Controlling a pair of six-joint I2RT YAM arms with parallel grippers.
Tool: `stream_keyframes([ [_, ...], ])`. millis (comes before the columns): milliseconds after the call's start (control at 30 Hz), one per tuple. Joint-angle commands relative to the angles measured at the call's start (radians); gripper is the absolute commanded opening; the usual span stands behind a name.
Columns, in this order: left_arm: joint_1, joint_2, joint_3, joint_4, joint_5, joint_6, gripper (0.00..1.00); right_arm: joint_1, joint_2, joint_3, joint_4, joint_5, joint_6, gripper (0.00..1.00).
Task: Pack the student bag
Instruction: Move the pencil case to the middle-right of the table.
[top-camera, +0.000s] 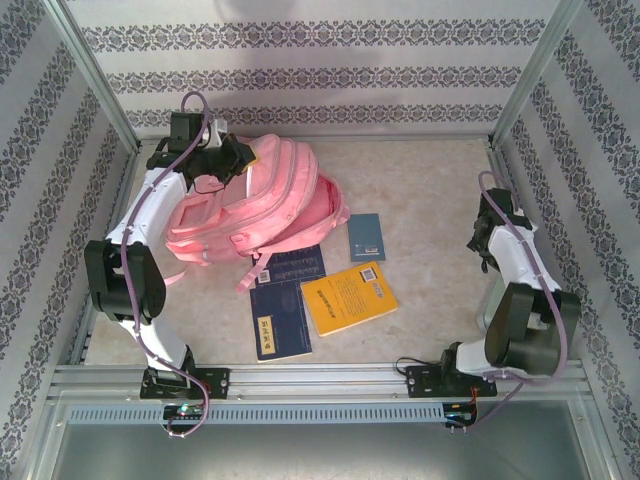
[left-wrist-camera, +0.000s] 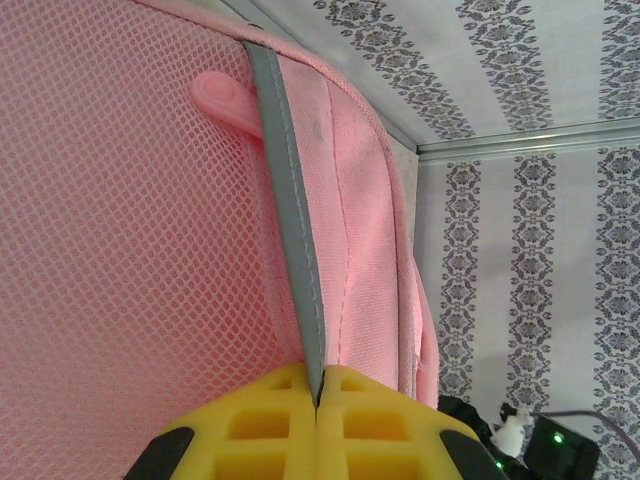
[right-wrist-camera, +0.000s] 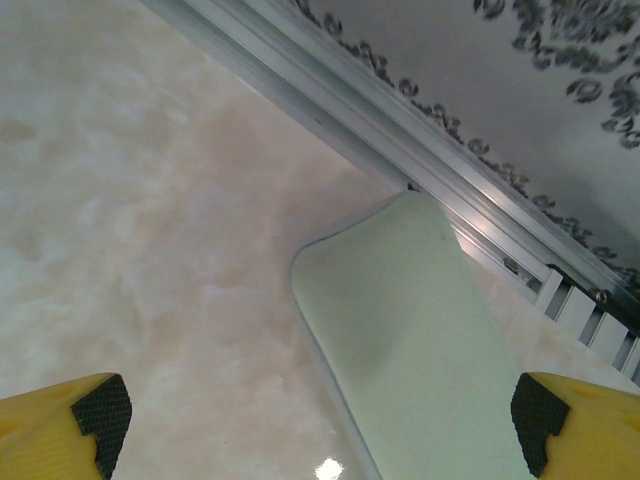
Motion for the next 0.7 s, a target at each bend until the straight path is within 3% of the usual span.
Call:
stream_keyframes([
  [0,-0.001,-0.018,0.0,0.087,0.033,-0.003,0.0,-0.047,0.043,0.02,-0.014,-0.022,-0.039,0.98],
  [367,0.0,-0.012,0.01,0.087,0.044,-0.005,0.0,-0.14,0.194,0.03,-0.019,-0.348,0.018,0.98],
  [667,-0.001,-0.008,0.007,0.094,0.048,-0.008,0.0,-0.042,0.163,-0.018,0.133,-0.71,0.089,0.94],
])
